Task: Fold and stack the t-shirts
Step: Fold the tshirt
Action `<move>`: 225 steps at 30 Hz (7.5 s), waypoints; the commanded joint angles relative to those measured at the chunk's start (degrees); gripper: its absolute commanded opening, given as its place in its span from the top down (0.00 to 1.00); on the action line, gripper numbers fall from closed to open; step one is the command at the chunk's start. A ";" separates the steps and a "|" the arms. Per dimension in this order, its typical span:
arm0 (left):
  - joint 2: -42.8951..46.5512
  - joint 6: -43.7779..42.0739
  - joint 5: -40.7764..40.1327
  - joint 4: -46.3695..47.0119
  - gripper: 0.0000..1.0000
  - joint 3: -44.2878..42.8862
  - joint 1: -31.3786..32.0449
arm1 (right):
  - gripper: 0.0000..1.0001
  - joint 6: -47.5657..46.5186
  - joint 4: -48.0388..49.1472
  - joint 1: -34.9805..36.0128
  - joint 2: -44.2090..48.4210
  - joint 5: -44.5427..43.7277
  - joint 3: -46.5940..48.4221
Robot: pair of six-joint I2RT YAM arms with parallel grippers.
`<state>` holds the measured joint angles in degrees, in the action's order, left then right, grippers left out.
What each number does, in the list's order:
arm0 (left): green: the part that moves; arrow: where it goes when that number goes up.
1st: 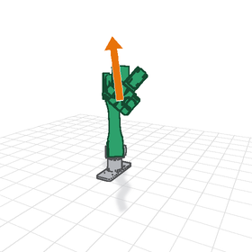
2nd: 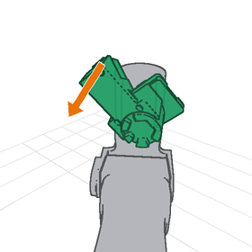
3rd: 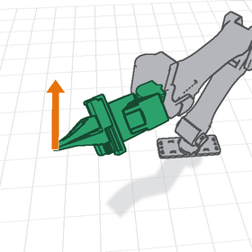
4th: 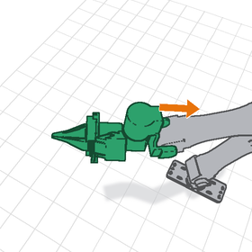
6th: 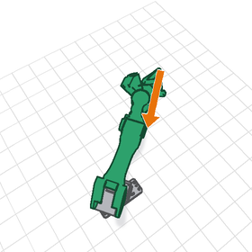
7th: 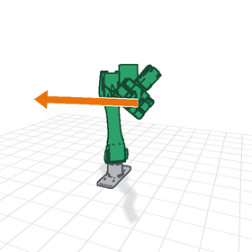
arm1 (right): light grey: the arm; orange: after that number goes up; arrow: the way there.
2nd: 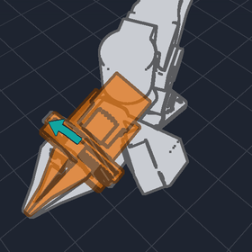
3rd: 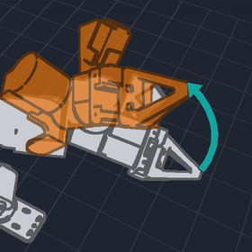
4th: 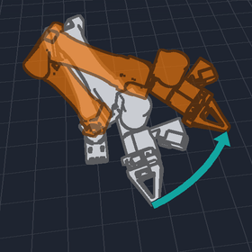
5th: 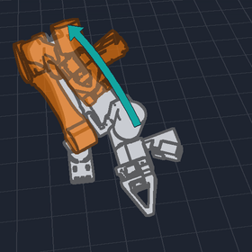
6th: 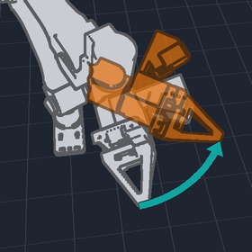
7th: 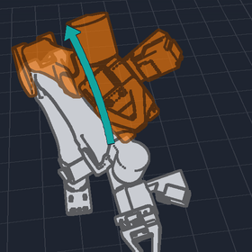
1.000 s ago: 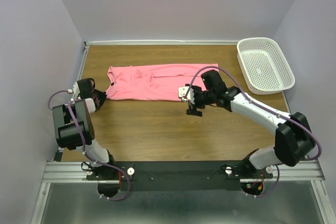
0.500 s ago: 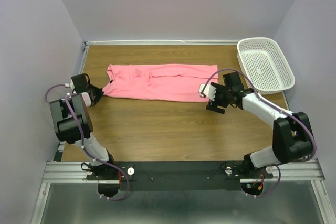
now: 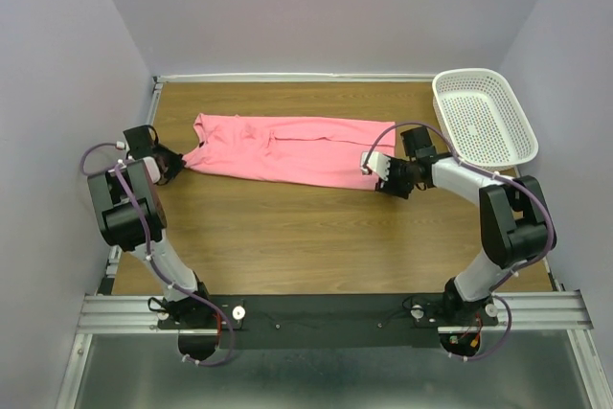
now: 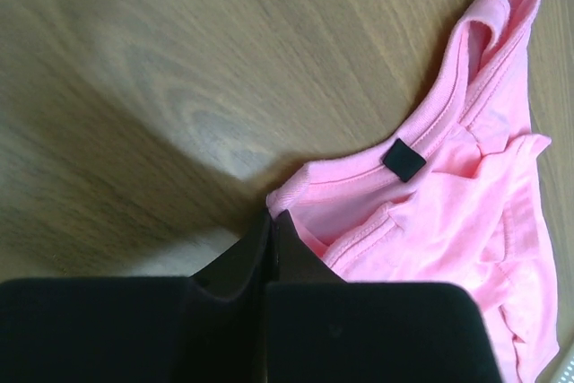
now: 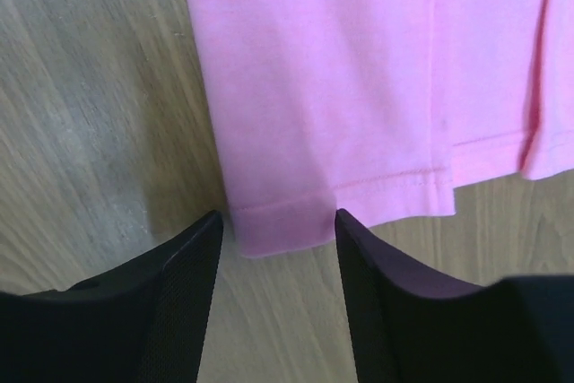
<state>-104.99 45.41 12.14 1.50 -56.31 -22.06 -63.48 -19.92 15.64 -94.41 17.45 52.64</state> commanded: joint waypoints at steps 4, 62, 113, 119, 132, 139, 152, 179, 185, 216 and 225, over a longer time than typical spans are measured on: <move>-2.94 -2.34 1.92 -2.99 0.96 -3.80 -0.52 | 0.71 -2.43 -0.64 0.01 -1.13 1.36 -1.92; 20.78 -12.28 12.38 9.66 0.32 2.49 5.98 | 0.38 41.42 -3.19 -10.09 -24.59 19.02 33.75; -9.34 -7.97 8.86 4.66 0.48 -24.09 26.72 | 0.44 20.15 -15.58 -26.27 6.60 9.43 2.46; 1.16 -13.48 2.46 8.34 0.45 -16.67 26.63 | 0.40 22.16 -18.22 -21.03 -0.49 23.84 13.34; 57.33 -25.98 -0.80 3.30 0.02 14.04 25.67 | 0.31 61.97 -14.27 1.76 -51.18 25.08 77.05; 74.48 -30.12 -1.07 -4.31 0.02 17.91 25.76 | 0.18 79.21 -2.50 6.68 -58.34 14.81 85.79; 76.42 -29.41 -0.63 -3.78 0.02 18.43 25.76 | 0.25 75.79 0.41 8.18 -64.23 8.54 87.72; 64.07 -12.12 9.55 5.61 0.02 27.64 25.76 | 0.99 83.52 1.20 2.83 -63.00 -5.23 86.31; 47.96 2.48 8.80 18.62 0.14 34.87 29.35 | 0.55 78.80 1.20 -0.96 -58.97 0.37 80.61; -14.36 3.81 -10.73 -0.70 0.54 -15.49 40.17 | 0.11 54.17 1.20 -8.87 5.46 24.38 17.15; -17.35 -0.66 -8.80 -3.69 0.83 -18.92 37.80 | 0.11 54.78 1.20 -10.10 8.45 25.61 15.83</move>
<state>-120.07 48.82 5.15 3.42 -75.66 16.91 -8.91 -18.65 6.39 -88.58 41.17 69.97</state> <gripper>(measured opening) 0.219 0.889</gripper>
